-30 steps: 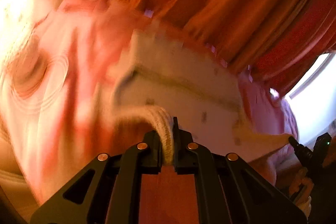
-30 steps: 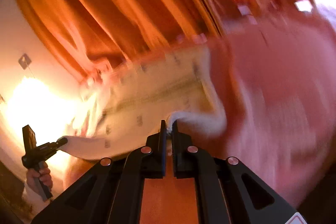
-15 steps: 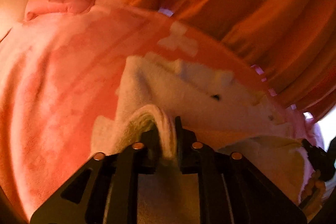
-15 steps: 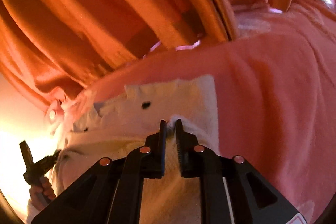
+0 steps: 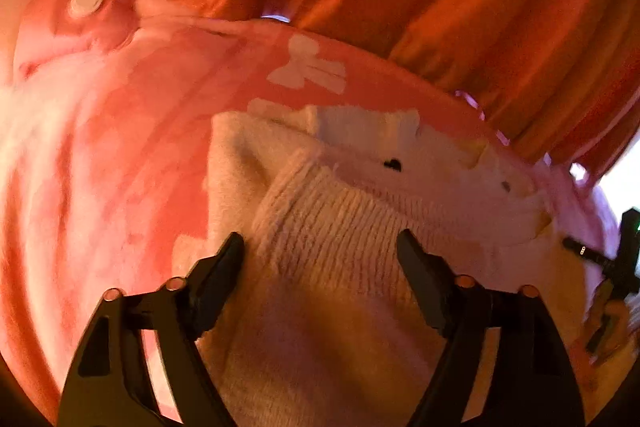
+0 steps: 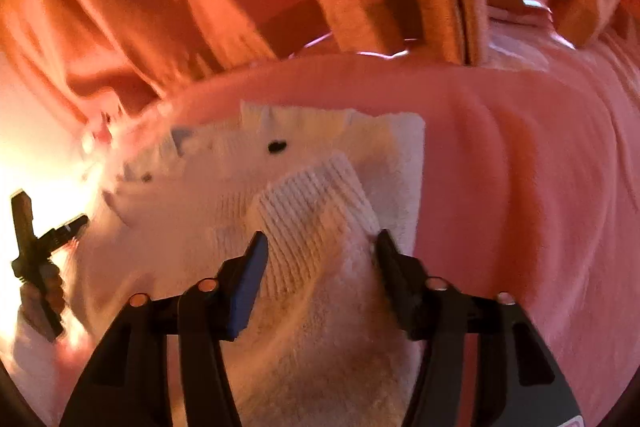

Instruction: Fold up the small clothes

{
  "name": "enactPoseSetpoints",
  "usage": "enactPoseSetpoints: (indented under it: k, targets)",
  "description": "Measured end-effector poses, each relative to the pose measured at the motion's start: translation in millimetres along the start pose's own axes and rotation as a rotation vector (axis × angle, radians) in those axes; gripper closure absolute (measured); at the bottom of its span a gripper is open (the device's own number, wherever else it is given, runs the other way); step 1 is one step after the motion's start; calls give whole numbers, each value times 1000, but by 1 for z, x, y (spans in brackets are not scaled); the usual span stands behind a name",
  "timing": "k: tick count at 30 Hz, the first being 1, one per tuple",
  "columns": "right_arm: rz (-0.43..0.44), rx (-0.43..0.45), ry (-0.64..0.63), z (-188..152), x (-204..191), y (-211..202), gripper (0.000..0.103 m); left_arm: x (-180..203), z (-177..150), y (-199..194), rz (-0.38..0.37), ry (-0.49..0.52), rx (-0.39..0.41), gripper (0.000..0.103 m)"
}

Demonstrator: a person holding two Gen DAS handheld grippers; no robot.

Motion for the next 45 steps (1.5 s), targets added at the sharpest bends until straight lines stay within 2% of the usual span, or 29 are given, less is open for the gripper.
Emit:
enactPoseSetpoints:
  k: [1, 2, 4, 6, 8, 9, 10, 12, 13, 15, 17, 18, 19, 20, 21, 23, 25, 27, 30, 32, 34, 36, 38, 39, 42, 43, 45]
  targets:
    - [7, 3, 4, 2, -2, -2, 95, 4, -1, 1, 9, 35, -3, 83]
    - [27, 29, 20, 7, -3, -7, 95, 7, 0, 1, 23, 59, -3, 92]
    - [124, 163, 78, 30, -9, -37, 95, 9, 9, -6, 23, 49, 46, 92]
    - [227, 323, 142, 56, -10, -73, 96, 7, 32, -24, 4, 3, 152, 93]
    - [241, 397, 181, 69, -4, -83, 96, -1, 54, -35, -3, -58, 230, 93]
    - [195, 409, 189, 74, 3, -77, 96, -6, 63, -37, 6, -84, 258, 93]
    - [139, 365, 190, 72, 11, -59, 96, -13, 70, -34, 21, -102, 271, 93]
    - [35, 223, 232, 56, 30, -11, 96, -24, 67, -14, 56, -112, 235, 93]
    - [24, 166, 250, 48, 35, 5, 96, -28, 63, -4, 63, -132, 209, 93]
    - [-10, 114, 247, 41, 37, 21, 96, -34, 50, 19, 66, -173, 135, 93]
    - [18, 160, 237, 49, 30, 9, 96, -38, 48, 23, 94, -179, 124, 93]
    - [83, 226, 255, 60, 22, -8, 96, -36, 50, 20, 82, -185, 136, 93]
    - [107, 270, 254, 67, 19, -17, 96, -32, 57, 10, 64, -181, 169, 93]
    - [77, 295, 233, 72, 20, -20, 96, -28, 64, 3, 68, -166, 198, 93]
    - [30, 291, 214, 74, 22, -16, 96, -24, 70, -2, 76, -138, 223, 93]
    - [-46, 210, 250, 66, 44, 15, 96, -22, 71, 3, 104, -113, 215, 92]
    - [-43, 166, 316, 60, 58, 31, 96, -31, 65, 22, 123, -141, 174, 92]
    - [-30, 189, 314, 64, 54, 25, 96, -35, 61, 31, 131, -156, 148, 92]
    - [-30, 226, 280, 73, 49, 16, 96, -37, 64, 34, 135, -154, 155, 92]
    - [4, 233, 328, 76, 53, 21, 96, -38, 68, 32, 124, -174, 172, 92]
    - [-2, 230, 348, 81, 54, 28, 96, -34, 74, 31, 131, -147, 185, 92]
    - [-34, 190, 345, 78, 61, 45, 96, -36, 75, 37, 164, -120, 169, 92]
    - [-62, 114, 364, 64, 72, 70, 96, -47, 63, 59, 183, -141, 95, 92]
    - [-45, 104, 377, 61, 74, 75, 96, -53, 57, 70, 176, -158, 64, 91]
    - [-29, 108, 401, 64, 75, 66, 94, -58, 60, 71, 177, -177, 77, 88]
    - [-65, 125, 397, 65, 75, 59, 93, -58, 60, 69, 184, -177, 78, 88]
    - [-161, 215, 360, 74, 63, 29, 84, -50, 66, 52, 215, -177, 107, 87]
Point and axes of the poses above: each gripper's, at about its wrist camera, not at the fingertips, and y roughly the way its jaws point, x to its right, z to its top, the point moved 7 cm from there along y, roughly the way its jaws point, and after that the axes turned 4 degrees about x, right-handed, at the moved point
